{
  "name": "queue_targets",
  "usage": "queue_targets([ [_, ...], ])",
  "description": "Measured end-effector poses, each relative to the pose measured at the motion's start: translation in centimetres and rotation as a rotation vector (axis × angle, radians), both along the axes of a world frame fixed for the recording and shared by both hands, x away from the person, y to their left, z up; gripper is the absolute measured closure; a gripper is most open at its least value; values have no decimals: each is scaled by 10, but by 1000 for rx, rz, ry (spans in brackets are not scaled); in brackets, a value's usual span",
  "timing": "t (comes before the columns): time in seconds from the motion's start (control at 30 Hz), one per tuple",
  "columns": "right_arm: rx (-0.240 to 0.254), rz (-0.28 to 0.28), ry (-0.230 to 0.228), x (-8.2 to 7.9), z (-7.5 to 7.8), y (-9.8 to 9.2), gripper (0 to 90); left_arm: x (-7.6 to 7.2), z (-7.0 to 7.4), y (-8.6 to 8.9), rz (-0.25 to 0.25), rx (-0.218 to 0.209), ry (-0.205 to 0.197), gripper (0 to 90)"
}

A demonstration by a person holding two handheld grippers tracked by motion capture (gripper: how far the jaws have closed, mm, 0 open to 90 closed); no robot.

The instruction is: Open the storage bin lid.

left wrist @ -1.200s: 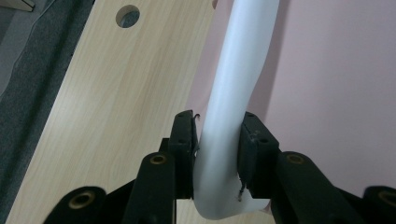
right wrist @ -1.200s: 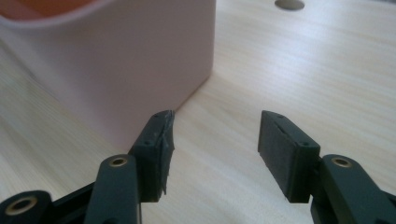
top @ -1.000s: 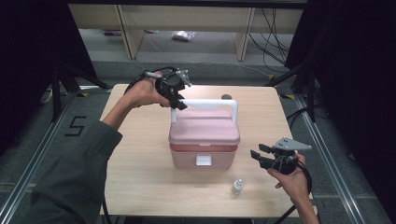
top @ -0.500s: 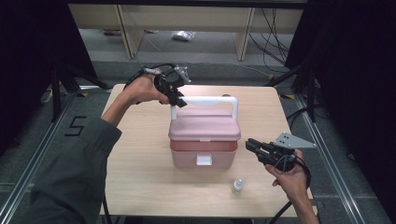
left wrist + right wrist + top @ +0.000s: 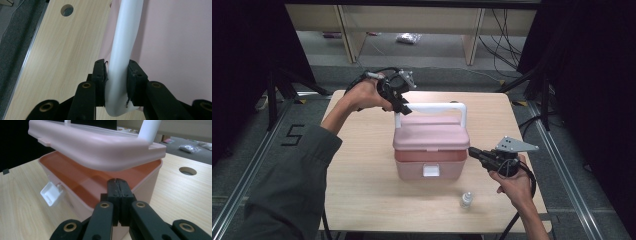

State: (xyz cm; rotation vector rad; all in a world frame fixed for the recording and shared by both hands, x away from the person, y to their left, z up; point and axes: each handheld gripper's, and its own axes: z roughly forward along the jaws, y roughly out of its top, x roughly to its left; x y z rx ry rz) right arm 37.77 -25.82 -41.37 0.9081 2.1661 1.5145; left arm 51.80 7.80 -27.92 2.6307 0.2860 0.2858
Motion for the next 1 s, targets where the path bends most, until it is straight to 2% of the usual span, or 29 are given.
queue_targets([
  [0.07,10,-3,14,6,-2,3,900,0,0,0,0,-1,-1,710],
  [0.13,4,2,13,8,-2,3,900,0,0,0,0,-2,2,711],
  [0.2,21,-10,13,10,-3,6,900,0,-1,0,-6,1,7,711],
  [0.23,1,14,-3,14,-2,5,900,0,-1,0,-5,-1,7,711],
  [0.27,15,9,8,14,-3,7,900,0,-1,0,-5,-2,7,711],
  [0.3,9,20,-6,16,-2,8,900,1,-2,0,-4,-4,7,711],
  [0.4,21,19,2,16,-2,11,898,1,-2,1,5,-12,7,707],
  [0.43,21,16,-33,18,-2,11,898,1,-2,2,10,-15,7,707],
  [0.5,12,31,-26,19,-1,11,897,1,-2,3,14,-18,-5,691],
  [0.57,20,22,-6,17,0,12,897,0,-3,4,44,-45,-11,626],
  [0.6,3,37,-26,19,1,11,897,0,-3,6,58,-58,-6,558],
  [0.63,-1,35,-25,19,1,11,897,0,-2,7,62,-64,-11,523],
  [0.7,5,34,-16,19,1,11,897,-2,0,13,87,-73,-39,493],
  [0.77,6,29,-16,19,2,12,897,-2,3,20,142,-104,-58,438],
  [0.8,9,28,-10,19,2,12,897,-3,4,25,181,-116,-54,409],
  [0.83,13,36,-38,21,1,12,897,-4,4,28,177,-114,-52,405],
  [0.93,13,36,-36,22,2,13,897,-9,3,37,184,-102,-44,371],
  [1.0,21,35,-23,21,2,14,897,-15,2,48,239,-131,-46,348],
])
